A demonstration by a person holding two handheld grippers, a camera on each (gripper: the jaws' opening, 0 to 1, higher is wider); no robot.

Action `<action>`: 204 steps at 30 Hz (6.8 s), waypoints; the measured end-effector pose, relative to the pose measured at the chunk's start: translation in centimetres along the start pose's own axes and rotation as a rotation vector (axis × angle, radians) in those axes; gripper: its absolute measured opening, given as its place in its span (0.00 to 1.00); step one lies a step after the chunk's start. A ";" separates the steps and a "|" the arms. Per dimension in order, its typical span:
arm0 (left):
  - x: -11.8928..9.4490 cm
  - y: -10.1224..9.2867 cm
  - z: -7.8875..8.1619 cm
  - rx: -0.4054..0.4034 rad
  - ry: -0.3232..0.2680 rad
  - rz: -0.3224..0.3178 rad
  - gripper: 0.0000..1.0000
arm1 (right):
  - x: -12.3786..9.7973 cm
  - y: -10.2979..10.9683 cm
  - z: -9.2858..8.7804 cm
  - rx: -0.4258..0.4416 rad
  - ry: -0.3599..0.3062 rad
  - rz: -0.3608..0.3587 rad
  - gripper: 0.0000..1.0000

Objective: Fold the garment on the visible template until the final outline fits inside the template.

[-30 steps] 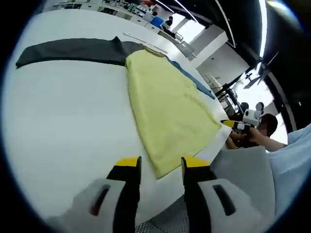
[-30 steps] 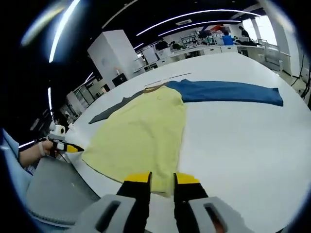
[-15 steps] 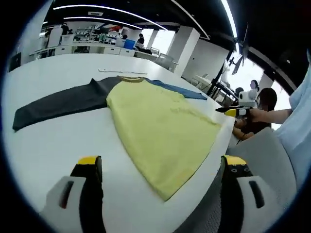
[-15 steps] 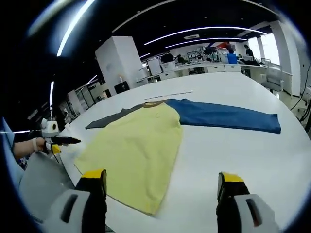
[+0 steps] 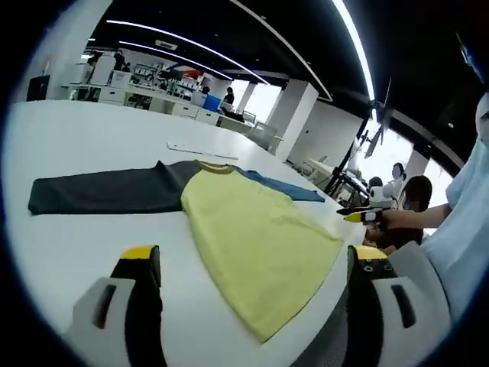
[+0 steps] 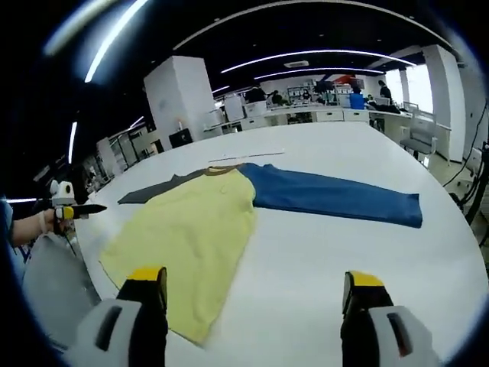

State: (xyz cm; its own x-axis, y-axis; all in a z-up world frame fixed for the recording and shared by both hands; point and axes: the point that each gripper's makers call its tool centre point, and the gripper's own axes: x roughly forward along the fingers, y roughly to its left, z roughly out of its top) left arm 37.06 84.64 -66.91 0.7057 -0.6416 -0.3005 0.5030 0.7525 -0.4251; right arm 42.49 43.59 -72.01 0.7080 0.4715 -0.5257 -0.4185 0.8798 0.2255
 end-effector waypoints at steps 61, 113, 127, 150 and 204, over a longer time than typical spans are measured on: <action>-1.0 0.8 1.1 -0.194 -0.124 0.002 0.85 | 2.2 -21.4 3.3 0.352 -0.075 -0.499 0.18; -0.1 -0.3 1.1 0.067 -0.117 -0.009 0.86 | 11.8 -3.2 17.7 0.015 -0.105 -0.062 0.00; -0.2 0.0 2.1 0.079 -0.159 0.006 0.86 | 14.7 3.3 20.0 -0.039 -0.093 0.063 0.00; -0.3 0.1 2.1 0.092 -0.153 0.009 0.85 | 20.2 14.9 20.8 -0.086 -0.048 0.303 0.00; -0.3 1.1 1.5 0.062 -0.126 0.014 0.83 | 30.7 28.0 8.3 -0.234 0.244 0.443 0.00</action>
State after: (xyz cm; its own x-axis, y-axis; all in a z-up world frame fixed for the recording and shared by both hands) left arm 38.11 85.88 -66.03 0.7682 -0.6098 -0.1950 0.5194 0.7717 -0.3671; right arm 57.22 83.18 -74.98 0.2949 0.7410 -0.6033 -0.7808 0.5508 0.2949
